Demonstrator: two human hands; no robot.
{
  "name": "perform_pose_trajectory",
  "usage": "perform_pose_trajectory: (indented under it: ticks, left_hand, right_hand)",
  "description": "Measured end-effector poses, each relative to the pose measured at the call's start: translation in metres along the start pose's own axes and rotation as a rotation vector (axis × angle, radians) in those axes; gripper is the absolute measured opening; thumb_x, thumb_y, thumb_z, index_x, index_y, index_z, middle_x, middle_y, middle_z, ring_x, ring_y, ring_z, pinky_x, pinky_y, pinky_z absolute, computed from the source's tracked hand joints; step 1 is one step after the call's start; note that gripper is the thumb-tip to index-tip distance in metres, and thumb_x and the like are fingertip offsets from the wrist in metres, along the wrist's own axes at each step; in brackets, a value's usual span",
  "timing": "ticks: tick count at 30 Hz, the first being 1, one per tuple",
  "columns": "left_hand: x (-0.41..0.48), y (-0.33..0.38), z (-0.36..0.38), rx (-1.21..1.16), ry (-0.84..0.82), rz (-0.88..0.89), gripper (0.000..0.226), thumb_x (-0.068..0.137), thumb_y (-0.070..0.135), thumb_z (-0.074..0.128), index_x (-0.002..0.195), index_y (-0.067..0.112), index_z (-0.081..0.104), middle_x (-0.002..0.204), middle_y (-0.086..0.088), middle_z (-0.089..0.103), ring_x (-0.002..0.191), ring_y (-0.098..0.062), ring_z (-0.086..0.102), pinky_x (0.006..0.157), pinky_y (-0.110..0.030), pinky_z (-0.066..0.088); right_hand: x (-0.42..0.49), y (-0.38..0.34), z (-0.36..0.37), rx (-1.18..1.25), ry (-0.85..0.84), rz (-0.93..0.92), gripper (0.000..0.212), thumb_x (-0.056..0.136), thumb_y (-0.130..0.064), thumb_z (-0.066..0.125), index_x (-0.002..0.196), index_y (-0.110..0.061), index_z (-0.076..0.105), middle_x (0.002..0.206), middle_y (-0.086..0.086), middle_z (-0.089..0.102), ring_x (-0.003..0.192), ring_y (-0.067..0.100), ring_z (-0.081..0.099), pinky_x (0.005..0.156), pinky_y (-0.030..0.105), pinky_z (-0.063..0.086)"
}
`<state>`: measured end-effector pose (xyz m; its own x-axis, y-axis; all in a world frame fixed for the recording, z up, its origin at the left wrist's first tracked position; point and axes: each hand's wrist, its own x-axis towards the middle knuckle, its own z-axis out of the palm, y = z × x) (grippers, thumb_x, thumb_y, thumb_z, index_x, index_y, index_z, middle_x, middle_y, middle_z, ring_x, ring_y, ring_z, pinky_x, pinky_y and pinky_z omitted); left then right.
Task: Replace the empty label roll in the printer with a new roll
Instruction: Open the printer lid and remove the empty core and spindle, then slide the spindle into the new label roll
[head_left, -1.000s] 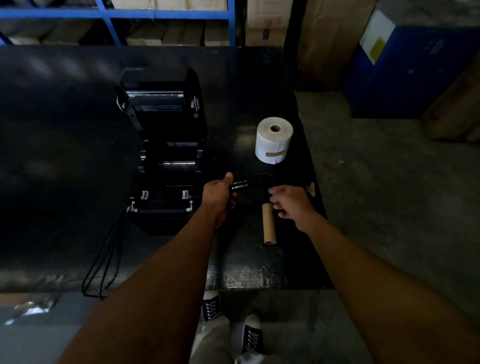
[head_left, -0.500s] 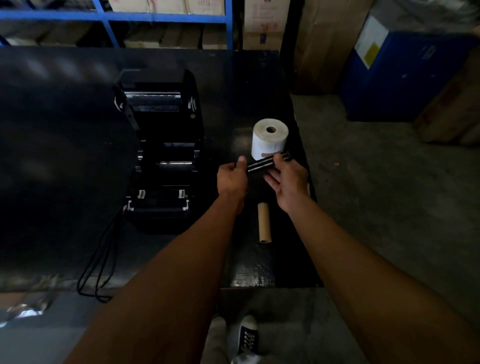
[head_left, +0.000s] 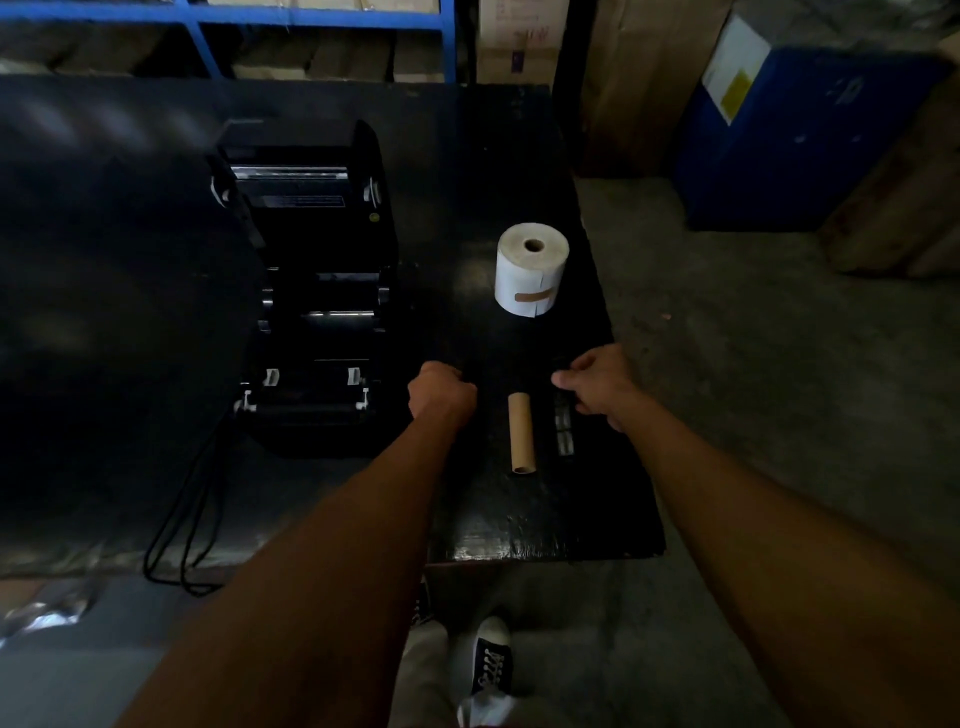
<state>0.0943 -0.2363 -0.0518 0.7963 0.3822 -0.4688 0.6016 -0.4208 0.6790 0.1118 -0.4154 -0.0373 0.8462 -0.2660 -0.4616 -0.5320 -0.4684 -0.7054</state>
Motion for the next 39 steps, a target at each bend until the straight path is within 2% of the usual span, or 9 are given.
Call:
perform_pose_trajectory:
  ticks: [5, 9, 14, 19, 21, 28, 30, 34, 39]
  left_hand:
    - [-0.006, -0.018, 0.003, 0.063, -0.036, -0.039, 0.027, 0.081, 0.014, 0.07, 0.107, 0.008, 0.07, 0.112, -0.018, 0.068, 0.099, -0.033, 0.068, 0.084, -0.043, 0.058]
    - [-0.004, -0.034, 0.008, 0.077, -0.018, -0.06, 0.027, 0.077, 0.017, 0.077, 0.103, 0.011, 0.071, 0.109, -0.016, 0.07, 0.096, -0.032, 0.069, 0.085, -0.042, 0.058]
    - [-0.002, -0.044, 0.013, 0.095, -0.003, -0.017, 0.027, 0.076, 0.017, 0.08, 0.1, 0.008, 0.07, 0.107, -0.016, 0.07, 0.096, -0.031, 0.068, 0.086, -0.04, 0.057]
    - [-0.007, -0.043, 0.017, 0.342, 0.019, 0.057, 0.043, 0.076, 0.027, 0.08, 0.108, 0.004, 0.061, 0.112, -0.018, 0.065, 0.105, -0.034, 0.063, 0.082, -0.04, 0.054]
    - [-0.007, -0.043, 0.019, 0.353, 0.009, 0.026, 0.047, 0.077, 0.028, 0.08, 0.11, 0.003, 0.059, 0.115, -0.019, 0.064, 0.108, -0.035, 0.062, 0.083, -0.039, 0.053]
    - [-0.006, -0.043, 0.017, 0.326, -0.013, 0.008, 0.046, 0.077, 0.03, 0.079, 0.11, 0.002, 0.062, 0.112, -0.018, 0.065, 0.103, -0.033, 0.064, 0.083, -0.041, 0.057]
    - [-0.008, -0.039, 0.015, 0.341, 0.006, 0.035, 0.043, 0.081, 0.029, 0.076, 0.11, 0.002, 0.061, 0.113, -0.02, 0.063, 0.105, -0.035, 0.063, 0.081, -0.04, 0.055]
    - [-0.01, -0.019, 0.002, 0.386, 0.035, 0.17, 0.029, 0.091, 0.024, 0.061, 0.107, 0.001, 0.061, 0.114, -0.024, 0.062, 0.105, -0.041, 0.061, 0.081, -0.04, 0.052]
    - [-0.012, 0.035, -0.024, 0.457, 0.041, 0.365, 0.027, 0.091, 0.02, 0.05, 0.112, 0.008, 0.062, 0.115, -0.022, 0.061, 0.105, -0.043, 0.06, 0.084, -0.043, 0.05]
  right_hand:
    - [-0.006, 0.014, 0.013, -0.133, 0.018, -0.038, 0.039, 0.08, -0.007, 0.077, 0.067, -0.018, 0.042, 0.101, 0.017, 0.066, 0.097, 0.033, 0.067, 0.086, 0.049, 0.058]
    - [0.0, 0.025, 0.022, -0.165, -0.018, -0.015, 0.021, 0.077, -0.013, 0.081, 0.077, -0.01, 0.061, 0.096, 0.018, 0.071, 0.089, 0.032, 0.071, 0.084, 0.047, 0.059]
    - [0.004, 0.032, 0.028, -0.201, -0.016, -0.027, 0.022, 0.075, -0.018, 0.084, 0.074, -0.011, 0.063, 0.091, 0.018, 0.074, 0.084, 0.033, 0.072, 0.083, 0.048, 0.059]
    - [0.008, 0.034, 0.03, -0.19, -0.005, -0.016, 0.026, 0.073, -0.017, 0.085, 0.065, -0.011, 0.061, 0.077, 0.017, 0.074, 0.071, 0.03, 0.074, 0.076, 0.047, 0.062]
    - [0.008, 0.036, 0.029, -0.152, 0.009, 0.01, 0.027, 0.072, -0.017, 0.086, 0.064, -0.009, 0.061, 0.069, 0.015, 0.072, 0.061, 0.027, 0.073, 0.073, 0.046, 0.063]
    - [0.011, 0.038, 0.027, -0.09, 0.009, 0.02, 0.033, 0.074, -0.016, 0.085, 0.058, -0.01, 0.057, 0.065, 0.011, 0.068, 0.053, 0.021, 0.069, 0.064, 0.038, 0.063]
    - [0.012, 0.035, 0.024, -0.088, 0.011, 0.015, 0.033, 0.076, -0.017, 0.083, 0.058, -0.01, 0.056, 0.064, 0.01, 0.067, 0.051, 0.019, 0.067, 0.06, 0.035, 0.062]
    - [0.017, 0.023, 0.01, -0.088, -0.003, -0.016, 0.028, 0.082, -0.013, 0.077, 0.064, -0.007, 0.057, 0.073, 0.017, 0.067, 0.058, 0.025, 0.066, 0.071, 0.045, 0.063]
    - [0.025, -0.005, -0.022, -0.149, 0.027, -0.128, 0.026, 0.083, -0.008, 0.075, 0.064, -0.012, 0.057, 0.074, 0.017, 0.063, 0.065, 0.027, 0.061, 0.073, 0.043, 0.058]
